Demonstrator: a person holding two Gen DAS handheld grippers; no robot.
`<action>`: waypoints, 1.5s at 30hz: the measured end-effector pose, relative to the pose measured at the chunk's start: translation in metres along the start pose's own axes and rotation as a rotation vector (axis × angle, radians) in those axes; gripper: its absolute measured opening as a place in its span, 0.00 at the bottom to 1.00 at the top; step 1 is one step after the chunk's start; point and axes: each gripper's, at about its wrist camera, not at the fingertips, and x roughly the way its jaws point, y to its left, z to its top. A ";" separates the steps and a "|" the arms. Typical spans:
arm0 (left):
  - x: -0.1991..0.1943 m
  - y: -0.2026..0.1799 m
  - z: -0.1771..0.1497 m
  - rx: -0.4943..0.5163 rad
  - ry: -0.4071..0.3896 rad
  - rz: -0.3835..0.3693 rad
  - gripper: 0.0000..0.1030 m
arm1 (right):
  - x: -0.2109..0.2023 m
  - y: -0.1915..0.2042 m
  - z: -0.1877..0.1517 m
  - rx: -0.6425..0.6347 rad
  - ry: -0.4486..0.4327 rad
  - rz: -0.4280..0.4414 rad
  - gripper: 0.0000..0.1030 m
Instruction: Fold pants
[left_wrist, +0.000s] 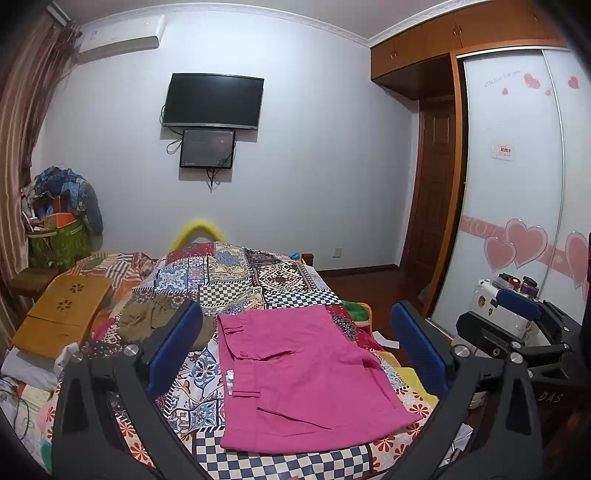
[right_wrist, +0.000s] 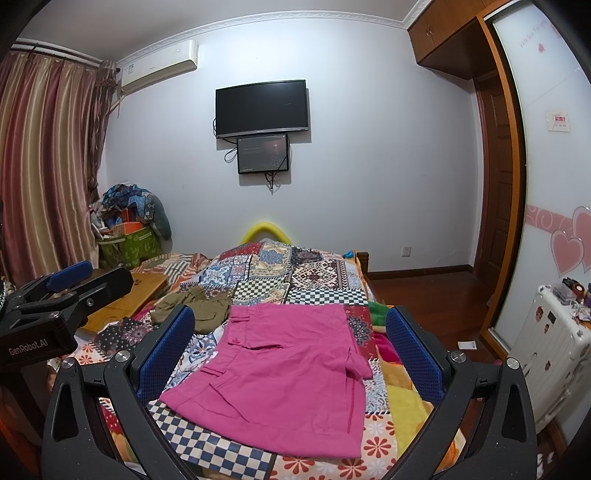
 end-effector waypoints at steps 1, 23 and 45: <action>0.000 0.000 0.000 0.000 0.000 0.001 1.00 | 0.000 0.000 0.000 0.000 0.000 0.001 1.00; 0.002 0.001 0.001 0.003 0.002 0.009 1.00 | 0.001 -0.003 0.001 0.003 0.003 0.001 1.00; 0.122 0.076 -0.030 -0.020 0.258 0.116 0.83 | 0.079 -0.077 -0.045 -0.033 0.265 -0.153 0.87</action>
